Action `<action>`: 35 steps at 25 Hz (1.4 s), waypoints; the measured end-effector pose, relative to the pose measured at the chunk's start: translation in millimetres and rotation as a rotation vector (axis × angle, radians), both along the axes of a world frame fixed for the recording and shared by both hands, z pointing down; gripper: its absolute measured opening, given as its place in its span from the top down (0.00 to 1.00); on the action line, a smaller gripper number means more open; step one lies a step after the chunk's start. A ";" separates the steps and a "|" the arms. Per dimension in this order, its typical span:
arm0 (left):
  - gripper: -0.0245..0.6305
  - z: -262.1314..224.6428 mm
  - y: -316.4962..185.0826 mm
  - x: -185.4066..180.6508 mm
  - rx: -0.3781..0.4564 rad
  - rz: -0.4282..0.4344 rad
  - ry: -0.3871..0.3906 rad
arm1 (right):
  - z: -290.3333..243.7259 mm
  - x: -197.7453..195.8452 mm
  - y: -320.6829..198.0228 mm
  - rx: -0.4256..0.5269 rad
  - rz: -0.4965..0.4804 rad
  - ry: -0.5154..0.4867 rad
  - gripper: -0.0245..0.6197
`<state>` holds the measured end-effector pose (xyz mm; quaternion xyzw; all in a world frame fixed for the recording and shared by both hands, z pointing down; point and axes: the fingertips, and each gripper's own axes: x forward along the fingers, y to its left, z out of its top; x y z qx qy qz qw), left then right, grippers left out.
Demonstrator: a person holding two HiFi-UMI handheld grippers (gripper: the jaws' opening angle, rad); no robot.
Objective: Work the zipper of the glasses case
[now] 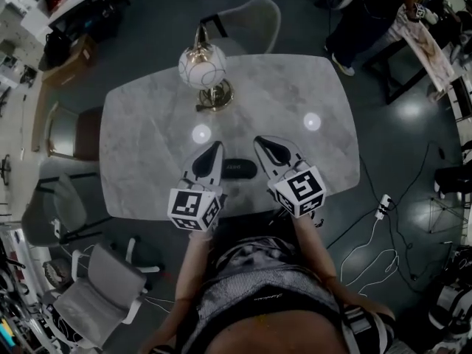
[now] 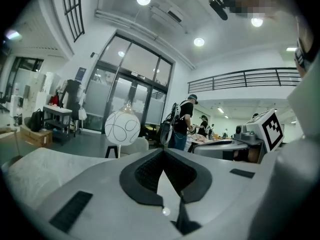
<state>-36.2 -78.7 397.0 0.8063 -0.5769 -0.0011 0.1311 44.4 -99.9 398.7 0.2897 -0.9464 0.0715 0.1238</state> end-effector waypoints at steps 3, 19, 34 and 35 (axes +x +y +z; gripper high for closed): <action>0.96 4.4 -6.1 2.5 -0.017 -0.033 0.018 | 5.3 4.6 -6.3 -0.009 -0.040 -0.001 0.87; 0.96 18.9 -17.4 -30.1 -0.053 -0.028 0.029 | 32.1 -14.2 -13.9 -0.054 -0.018 0.016 0.87; 0.96 43.0 -28.9 -38.6 -0.112 0.176 0.054 | 53.8 -33.2 -6.1 -0.098 0.140 0.085 0.87; 0.96 45.9 -28.5 -38.9 -0.118 0.180 0.051 | 56.1 -34.1 -5.6 -0.101 0.140 0.090 0.87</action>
